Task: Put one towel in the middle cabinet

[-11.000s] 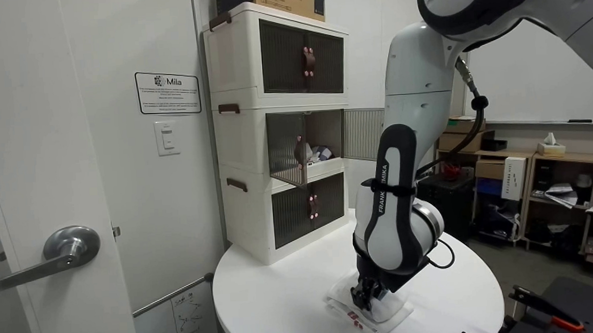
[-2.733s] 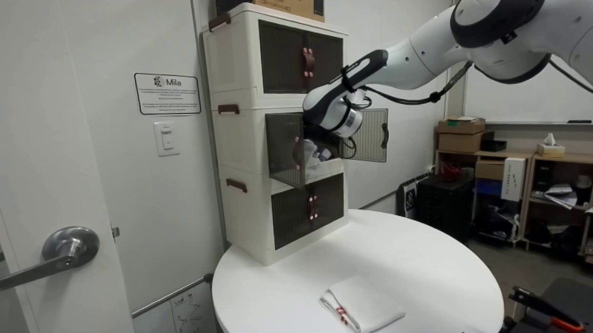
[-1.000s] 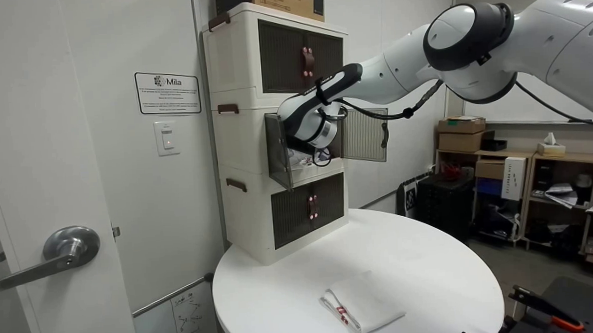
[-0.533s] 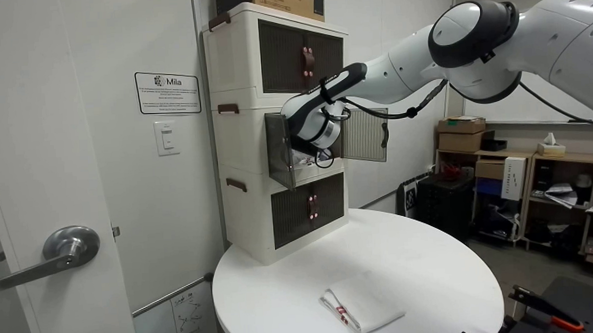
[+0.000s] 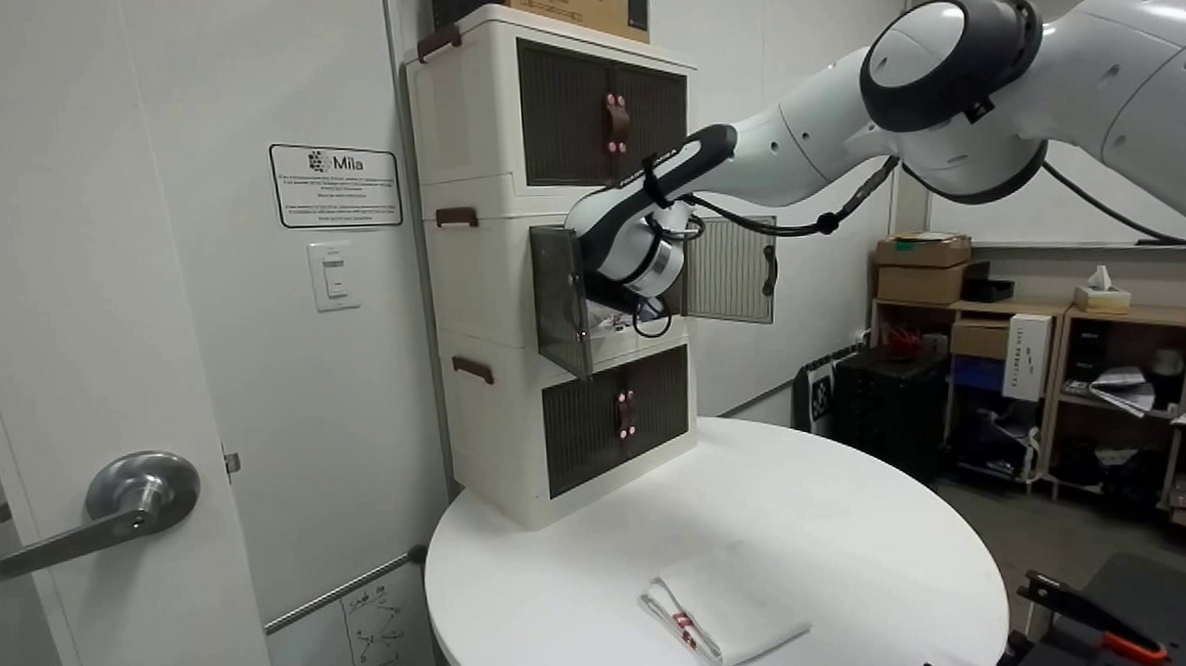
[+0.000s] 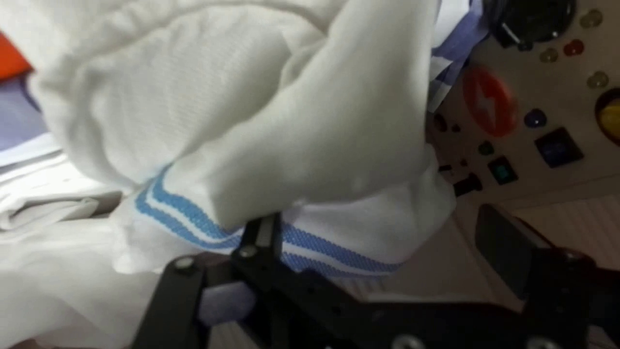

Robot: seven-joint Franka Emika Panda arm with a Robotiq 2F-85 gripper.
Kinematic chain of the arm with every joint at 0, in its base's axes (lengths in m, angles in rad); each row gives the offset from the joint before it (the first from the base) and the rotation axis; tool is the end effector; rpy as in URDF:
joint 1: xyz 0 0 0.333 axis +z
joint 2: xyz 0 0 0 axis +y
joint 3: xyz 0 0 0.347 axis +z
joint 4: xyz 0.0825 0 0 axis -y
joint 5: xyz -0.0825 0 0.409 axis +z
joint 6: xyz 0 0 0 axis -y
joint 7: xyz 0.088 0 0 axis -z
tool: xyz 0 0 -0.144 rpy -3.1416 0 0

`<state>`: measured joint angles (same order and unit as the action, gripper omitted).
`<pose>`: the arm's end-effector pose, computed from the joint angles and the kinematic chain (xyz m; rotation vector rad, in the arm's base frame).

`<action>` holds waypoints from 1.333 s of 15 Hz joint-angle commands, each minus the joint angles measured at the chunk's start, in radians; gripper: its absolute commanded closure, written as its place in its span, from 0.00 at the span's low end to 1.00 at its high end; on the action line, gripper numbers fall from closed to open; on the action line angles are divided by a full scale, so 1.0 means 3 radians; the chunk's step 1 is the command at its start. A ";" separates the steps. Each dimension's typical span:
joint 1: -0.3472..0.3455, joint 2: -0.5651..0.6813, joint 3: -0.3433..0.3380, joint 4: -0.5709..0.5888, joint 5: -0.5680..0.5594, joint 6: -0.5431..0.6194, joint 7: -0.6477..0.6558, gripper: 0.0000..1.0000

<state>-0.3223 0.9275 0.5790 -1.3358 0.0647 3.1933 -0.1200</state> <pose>0.8647 0.0371 0.3340 -2.4011 0.1811 -1.3312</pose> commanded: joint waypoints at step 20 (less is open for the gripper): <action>-0.1303 -0.1649 0.0160 -0.1972 0.0212 -0.1012 -0.0082 0.00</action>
<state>-0.5845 0.5639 0.5031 -1.7965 0.0812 3.0488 -0.0987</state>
